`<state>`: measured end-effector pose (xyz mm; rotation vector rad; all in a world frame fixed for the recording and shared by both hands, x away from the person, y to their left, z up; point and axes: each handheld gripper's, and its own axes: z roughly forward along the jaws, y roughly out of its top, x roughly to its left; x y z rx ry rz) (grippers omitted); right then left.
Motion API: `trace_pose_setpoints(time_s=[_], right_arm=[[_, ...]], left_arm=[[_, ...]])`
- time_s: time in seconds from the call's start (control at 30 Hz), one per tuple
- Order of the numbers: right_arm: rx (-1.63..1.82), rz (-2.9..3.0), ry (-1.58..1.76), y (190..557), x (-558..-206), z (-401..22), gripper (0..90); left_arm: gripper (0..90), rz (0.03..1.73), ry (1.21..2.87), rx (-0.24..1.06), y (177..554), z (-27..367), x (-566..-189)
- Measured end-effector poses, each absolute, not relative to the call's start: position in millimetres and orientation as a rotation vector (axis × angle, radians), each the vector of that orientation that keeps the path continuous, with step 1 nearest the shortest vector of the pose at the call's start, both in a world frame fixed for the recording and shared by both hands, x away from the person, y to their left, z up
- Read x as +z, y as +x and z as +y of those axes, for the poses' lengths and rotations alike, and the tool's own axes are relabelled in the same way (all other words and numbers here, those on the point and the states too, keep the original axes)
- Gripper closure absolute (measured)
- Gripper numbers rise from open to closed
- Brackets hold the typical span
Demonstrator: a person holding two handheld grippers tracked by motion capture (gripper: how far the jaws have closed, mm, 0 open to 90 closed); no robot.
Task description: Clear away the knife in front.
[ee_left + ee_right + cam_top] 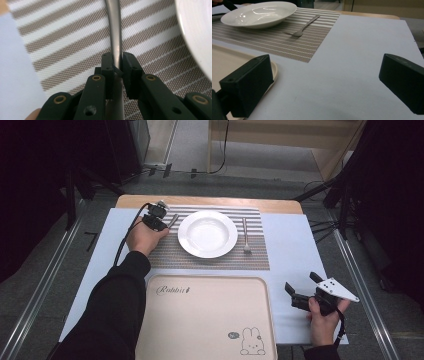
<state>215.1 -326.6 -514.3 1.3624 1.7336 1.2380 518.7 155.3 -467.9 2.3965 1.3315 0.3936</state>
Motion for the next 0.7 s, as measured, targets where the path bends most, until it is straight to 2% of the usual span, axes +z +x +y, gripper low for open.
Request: trace_pose_setpoints(time_s=[0.03, 0.1, 0.37, 0.7], right_arm=[[1.238, 1.734, 1.362, 215.1, -514.3, -326.6, 0.0], [1.238, 1.735, 1.363, 215.3, -514.3, -326.3, 0.0], [1.239, 1.734, 1.368, 215.3, -514.0, -326.3, 0.0], [1.241, 1.737, 1.357, 215.5, -514.1, -325.5, 0.0]], left_arm=[[80.3, 1.324, 2.396, 0.364, 518.8, 156.3, -467.0], [80.3, 1.305, 2.408, 0.424, 516.3, 155.8, -463.2], [80.2, 1.299, 2.334, 0.346, 511.9, 165.6, -460.2], [80.1, 1.263, 2.272, 0.343, 498.5, 173.6, -453.2]])
